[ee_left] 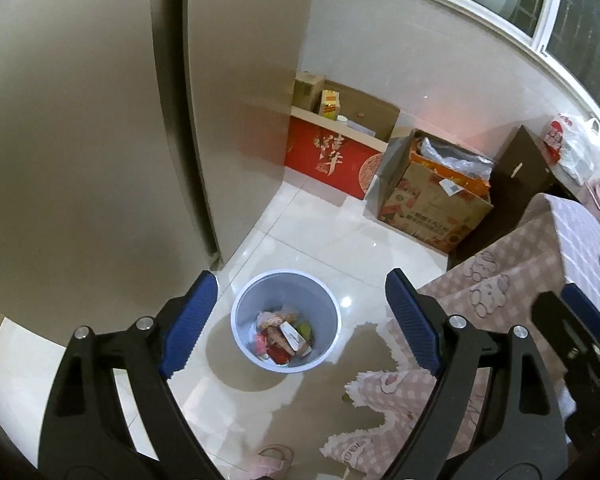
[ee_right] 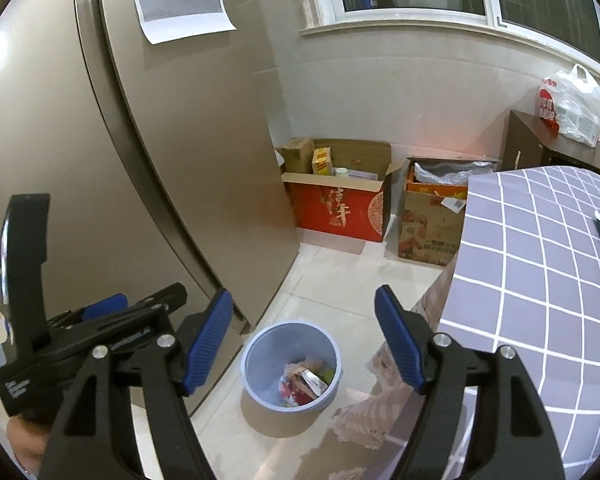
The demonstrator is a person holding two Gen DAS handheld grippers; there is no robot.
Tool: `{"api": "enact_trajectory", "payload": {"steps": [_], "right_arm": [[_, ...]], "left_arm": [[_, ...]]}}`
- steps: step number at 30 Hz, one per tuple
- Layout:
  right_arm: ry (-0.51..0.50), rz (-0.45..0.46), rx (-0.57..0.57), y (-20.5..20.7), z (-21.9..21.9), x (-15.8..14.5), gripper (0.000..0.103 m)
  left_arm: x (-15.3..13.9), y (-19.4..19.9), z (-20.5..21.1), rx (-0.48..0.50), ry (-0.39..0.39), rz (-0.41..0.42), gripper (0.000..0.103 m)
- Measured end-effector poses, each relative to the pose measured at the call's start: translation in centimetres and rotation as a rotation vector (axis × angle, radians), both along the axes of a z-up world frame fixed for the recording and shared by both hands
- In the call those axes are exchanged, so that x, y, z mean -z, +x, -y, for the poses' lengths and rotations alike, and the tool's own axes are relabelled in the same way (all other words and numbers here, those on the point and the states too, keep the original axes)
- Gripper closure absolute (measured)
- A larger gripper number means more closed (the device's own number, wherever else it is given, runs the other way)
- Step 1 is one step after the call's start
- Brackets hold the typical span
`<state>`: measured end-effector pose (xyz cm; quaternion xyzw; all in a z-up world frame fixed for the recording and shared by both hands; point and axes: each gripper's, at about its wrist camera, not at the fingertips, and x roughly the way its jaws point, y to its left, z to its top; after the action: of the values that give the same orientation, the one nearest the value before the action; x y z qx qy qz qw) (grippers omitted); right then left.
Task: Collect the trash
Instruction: 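Move both tools back over the table toward the dark snack packets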
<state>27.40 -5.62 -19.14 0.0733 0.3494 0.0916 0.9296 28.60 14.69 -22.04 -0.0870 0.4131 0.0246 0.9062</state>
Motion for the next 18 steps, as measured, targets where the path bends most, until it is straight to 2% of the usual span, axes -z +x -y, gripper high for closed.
{"api": "enact_trajectory", "payload": {"steps": [10,18], "right_arm": [[0.014,0.049,0.004,-4.2,1.5,-3.8,0.029],[0.022,0.093,0.060,-8.8,6.0,-6.7,0.028]], "left_arm": [[-4.5,-4.9,1.5,0.014,0.002,0.061,0.018],[-7.3,-8.0,5.6,0.084,0.010,0.104,0.018]]}}
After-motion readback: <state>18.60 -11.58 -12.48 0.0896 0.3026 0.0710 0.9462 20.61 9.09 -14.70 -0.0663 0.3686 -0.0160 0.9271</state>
